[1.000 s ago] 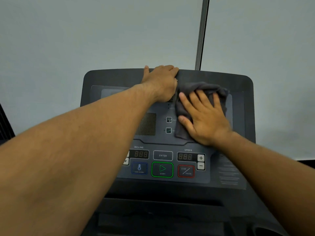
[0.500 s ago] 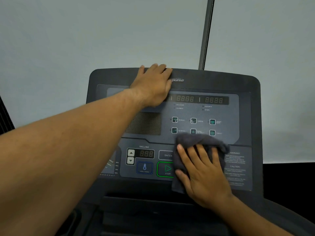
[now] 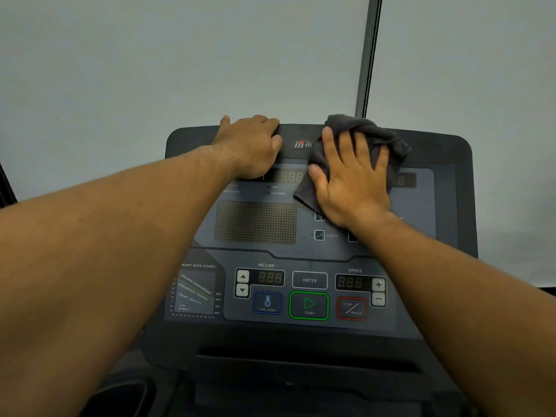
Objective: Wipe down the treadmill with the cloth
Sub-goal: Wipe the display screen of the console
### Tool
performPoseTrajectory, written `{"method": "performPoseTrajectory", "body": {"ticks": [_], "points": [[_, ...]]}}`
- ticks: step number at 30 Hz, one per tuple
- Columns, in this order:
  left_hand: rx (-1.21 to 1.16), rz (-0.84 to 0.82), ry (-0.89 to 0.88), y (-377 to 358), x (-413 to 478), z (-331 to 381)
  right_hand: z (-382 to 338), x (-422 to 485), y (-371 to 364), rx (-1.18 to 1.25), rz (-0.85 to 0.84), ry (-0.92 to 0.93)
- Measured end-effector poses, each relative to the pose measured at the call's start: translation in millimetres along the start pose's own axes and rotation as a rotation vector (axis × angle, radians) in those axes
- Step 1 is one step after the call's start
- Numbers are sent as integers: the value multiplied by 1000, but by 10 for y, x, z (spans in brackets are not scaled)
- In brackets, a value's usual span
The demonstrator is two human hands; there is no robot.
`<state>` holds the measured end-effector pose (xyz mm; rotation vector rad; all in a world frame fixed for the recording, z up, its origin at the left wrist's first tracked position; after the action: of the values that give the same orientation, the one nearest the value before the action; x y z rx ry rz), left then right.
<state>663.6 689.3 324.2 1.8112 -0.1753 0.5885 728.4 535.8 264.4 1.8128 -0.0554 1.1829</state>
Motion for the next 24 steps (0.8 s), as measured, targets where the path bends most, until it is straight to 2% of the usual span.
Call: {"method": "performPoseTrajectory", "body": {"ticks": [4, 9, 14, 18, 24], "points": [[-2, -20, -3, 3, -2, -8, -17, -172, -37, 8, 25, -24], [-6, -19, 13, 15, -7, 16, -55, -950, -184, 66, -33, -60], [-16, -7, 29, 6, -1, 65, -93, -1640, -373, 22, -149, 49], [-1, 3, 32, -2, 8, 62, -101, -1349, -333, -21, -148, 156], [8, 9, 20, -13, 18, 47, -253, -390, -177, -12, -50, 104]]}}
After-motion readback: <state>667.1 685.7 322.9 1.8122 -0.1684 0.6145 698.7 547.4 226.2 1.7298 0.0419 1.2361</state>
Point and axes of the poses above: each hand's wrist, its own x-axis towards the middle knuckle, its own y-axis out of the back of the hand, z = x × y, the point moved 7 cm from there along x, towards the middle knuckle, and after that the axes turned 10 degrees about x, right-handed, at the moved point
